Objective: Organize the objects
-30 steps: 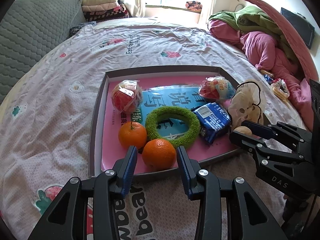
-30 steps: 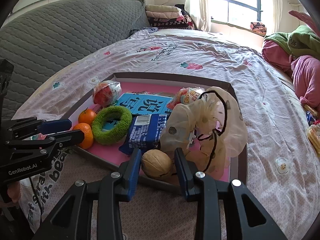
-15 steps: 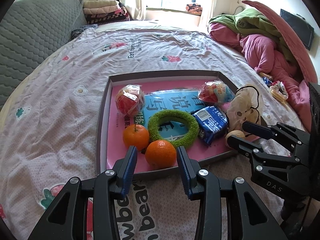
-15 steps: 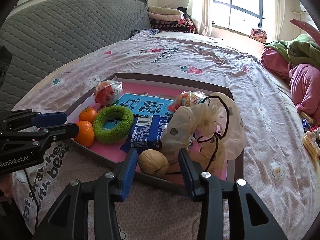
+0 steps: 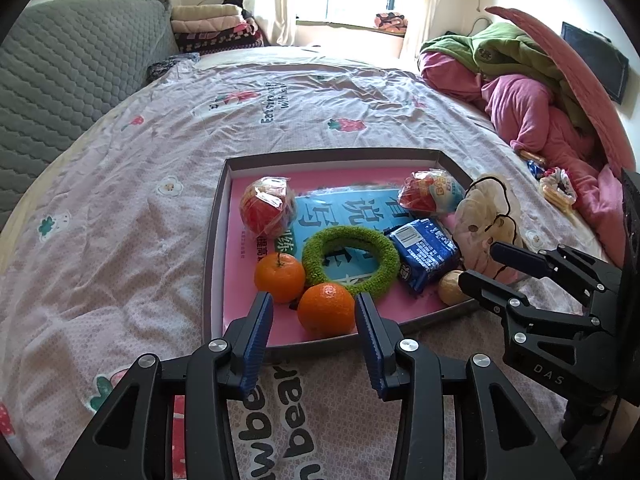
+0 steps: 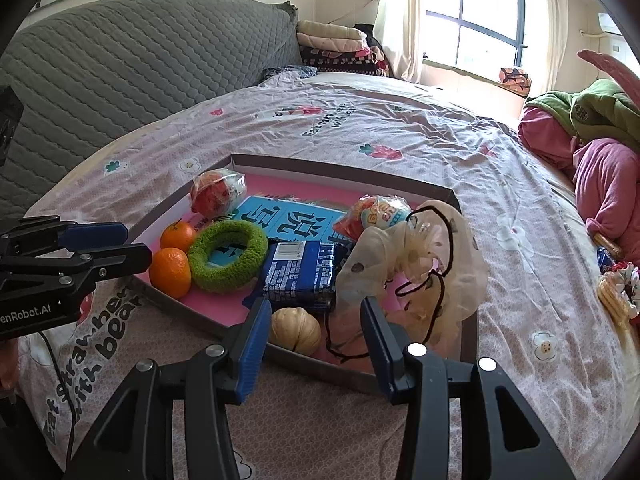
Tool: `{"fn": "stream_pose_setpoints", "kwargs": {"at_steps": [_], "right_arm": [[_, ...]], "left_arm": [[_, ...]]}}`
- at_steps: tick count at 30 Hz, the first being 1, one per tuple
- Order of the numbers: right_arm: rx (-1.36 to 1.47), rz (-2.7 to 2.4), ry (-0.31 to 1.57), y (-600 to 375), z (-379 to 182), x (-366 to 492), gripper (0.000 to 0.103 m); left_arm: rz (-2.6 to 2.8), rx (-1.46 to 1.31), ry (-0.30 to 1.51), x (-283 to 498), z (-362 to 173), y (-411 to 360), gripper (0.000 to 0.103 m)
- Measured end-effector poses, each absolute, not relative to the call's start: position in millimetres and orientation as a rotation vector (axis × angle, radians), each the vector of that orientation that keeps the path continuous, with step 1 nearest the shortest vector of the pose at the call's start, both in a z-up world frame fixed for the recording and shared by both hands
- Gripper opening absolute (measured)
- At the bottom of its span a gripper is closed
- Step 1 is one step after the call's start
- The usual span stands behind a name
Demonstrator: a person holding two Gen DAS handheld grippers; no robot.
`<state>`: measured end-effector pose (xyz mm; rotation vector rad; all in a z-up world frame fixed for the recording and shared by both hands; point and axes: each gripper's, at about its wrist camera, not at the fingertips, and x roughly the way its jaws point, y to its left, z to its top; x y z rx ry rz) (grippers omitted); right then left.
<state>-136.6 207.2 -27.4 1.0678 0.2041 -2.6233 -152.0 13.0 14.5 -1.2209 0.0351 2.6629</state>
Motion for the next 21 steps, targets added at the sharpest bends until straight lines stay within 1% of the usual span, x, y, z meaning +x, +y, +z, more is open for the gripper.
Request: {"fn": "stream_pose_setpoints", "kwargs": {"at_steps": [4, 6, 13, 15, 16, 21], "right_arm": [[1.018, -2.646, 0.191, 209, -20, -133, 0.047], [0.978, -2.662, 0.186, 210, -14, -131, 0.051], [0.813, -2.729, 0.193, 213, 7, -116, 0.056], [0.783, -2.730, 0.181, 214, 11, -113, 0.059], [0.774, -2.733, 0.180, 214, 12, -113, 0.059], [0.743, -2.753, 0.181, 215, 15, -107, 0.059]], "left_arm": [[2.676, -1.213, 0.044, -151, 17, 14, 0.044], [2.683, -1.207, 0.051, -150, 18, 14, 0.044], [2.712, -1.172, 0.091, -146, 23, 18, 0.045], [2.717, -1.164, 0.094, -144, 25, 18, 0.050], [2.719, -1.159, 0.094, -144, 26, 18, 0.054], [2.731, -1.131, 0.091, -140, 31, 18, 0.055]]}}
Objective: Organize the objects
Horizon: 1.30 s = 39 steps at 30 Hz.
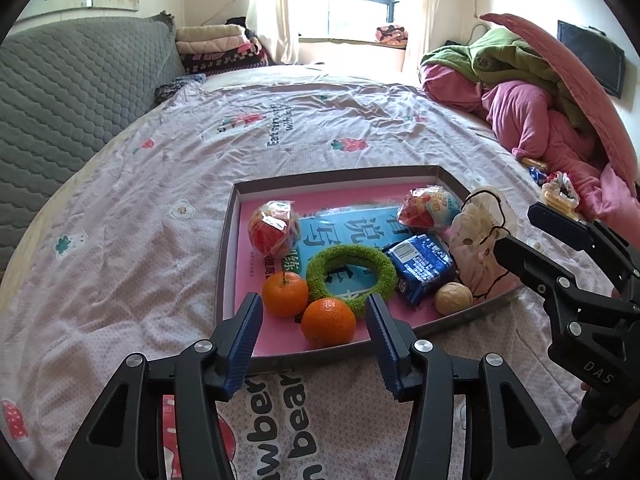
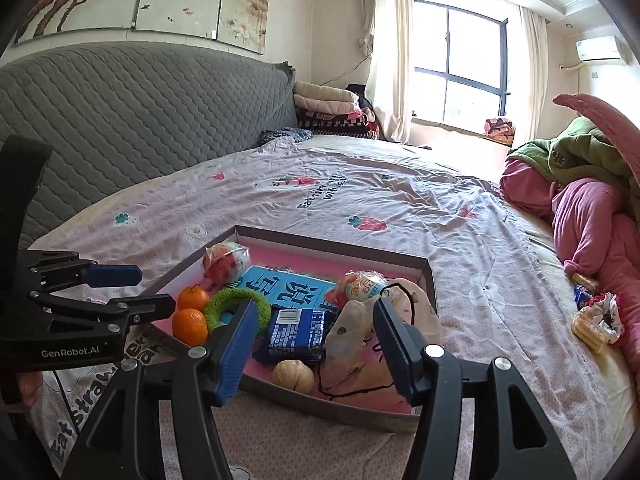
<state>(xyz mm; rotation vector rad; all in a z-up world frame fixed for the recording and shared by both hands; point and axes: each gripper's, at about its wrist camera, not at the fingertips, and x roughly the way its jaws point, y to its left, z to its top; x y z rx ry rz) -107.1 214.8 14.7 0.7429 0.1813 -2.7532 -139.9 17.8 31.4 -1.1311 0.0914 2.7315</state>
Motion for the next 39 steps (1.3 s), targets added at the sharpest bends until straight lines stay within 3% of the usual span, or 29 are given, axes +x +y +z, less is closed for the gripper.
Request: {"fn": "stream_pose_setpoints", "kwargs": {"at_steps": [9, 15, 39], "right_arm": [[0.686, -2.771, 0.162, 215, 23, -96, 0.061], [0.615, -2.793, 0.188, 215, 29, -84, 0.063], [0.558, -2.882, 0.071, 247, 41, -54, 0.070]], "left_arm": [[2.762, -1.095, 0.090, -135, 36, 14, 0.059], [2.794, -1.079, 0.075, -130, 35, 6, 0.069], [2.903, -1.056, 0.102, -102, 27, -8, 0.072]]}}
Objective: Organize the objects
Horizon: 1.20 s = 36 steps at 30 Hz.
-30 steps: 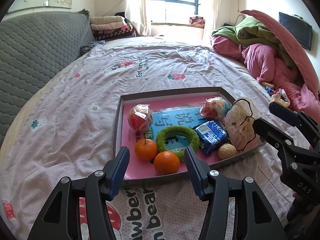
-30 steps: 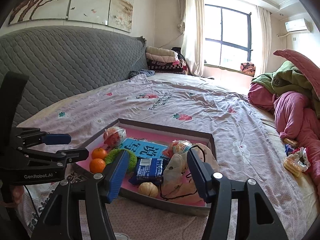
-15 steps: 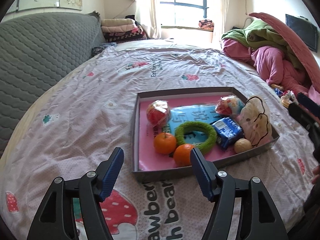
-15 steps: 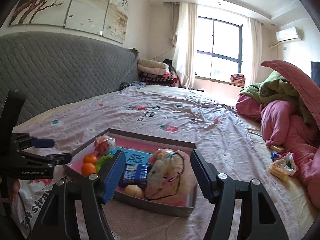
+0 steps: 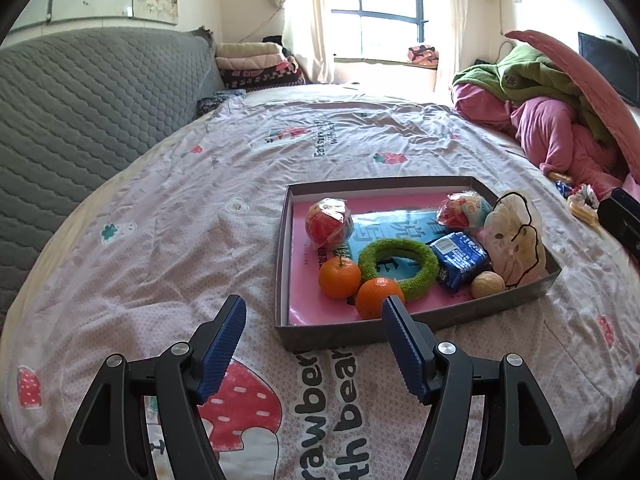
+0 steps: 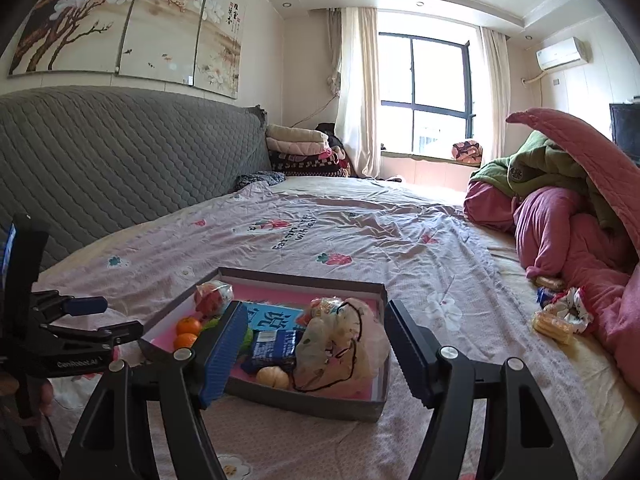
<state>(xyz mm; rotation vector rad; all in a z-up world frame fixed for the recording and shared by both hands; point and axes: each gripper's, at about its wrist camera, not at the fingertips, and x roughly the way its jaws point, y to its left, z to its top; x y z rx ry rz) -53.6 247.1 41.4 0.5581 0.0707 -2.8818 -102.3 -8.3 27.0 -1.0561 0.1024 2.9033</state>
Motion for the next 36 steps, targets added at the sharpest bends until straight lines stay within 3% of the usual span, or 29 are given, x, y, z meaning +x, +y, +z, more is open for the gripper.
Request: {"fn": "stream_pose_setpoints", "kwargs": {"at_steps": [20, 36], "right_arm": [[0.875, -2.759, 0.096, 224, -13, -49, 0.072], [0.931, -2.742, 0.152, 210, -28, -47, 0.072]], "left_arm": [[2.857, -1.155, 0.039, -67, -4, -4, 0.072], [2.830, -1.197, 0.033, -69, -13, -2, 0.072]]}}
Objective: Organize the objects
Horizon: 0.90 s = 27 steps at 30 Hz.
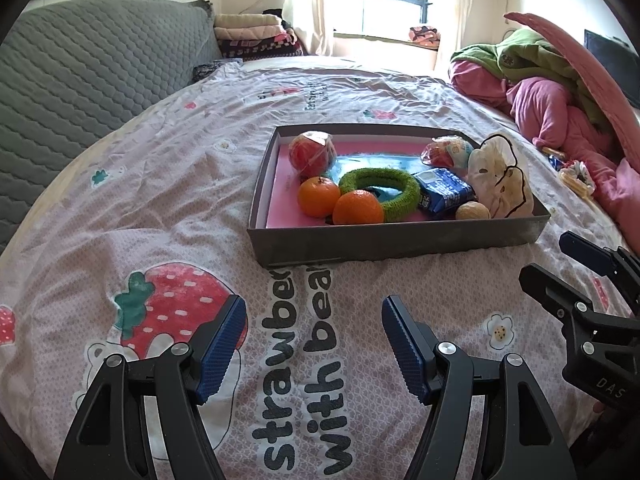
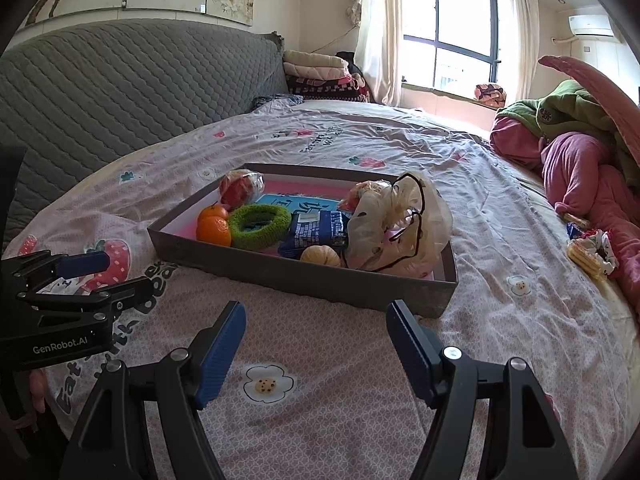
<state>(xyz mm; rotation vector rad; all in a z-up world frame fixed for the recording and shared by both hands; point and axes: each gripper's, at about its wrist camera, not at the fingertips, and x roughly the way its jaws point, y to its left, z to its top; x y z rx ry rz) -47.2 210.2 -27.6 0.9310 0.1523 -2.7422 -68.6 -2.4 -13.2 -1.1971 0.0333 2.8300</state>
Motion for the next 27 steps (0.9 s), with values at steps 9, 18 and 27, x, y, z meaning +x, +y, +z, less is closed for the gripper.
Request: {"fn": "stream_pose_setpoints", "kwargs": {"at_steps": [9, 18, 27], "right_arm": [[0.931, -2.744, 0.144, 212, -27, -47, 0.072], [0.940, -2.738, 0.147, 211, -28, -49, 0.072], [0.939, -2.740, 0.148, 211, -28, -48, 0.072]], "left_arm": [[2.821, -1.208, 0.029, -69, -15, 0, 0.072], [2.826, -1.221, 0.034, -71, -18, 1, 0.076], [2.818, -1.202, 0.074, -67, -17, 9, 0.076]]}}
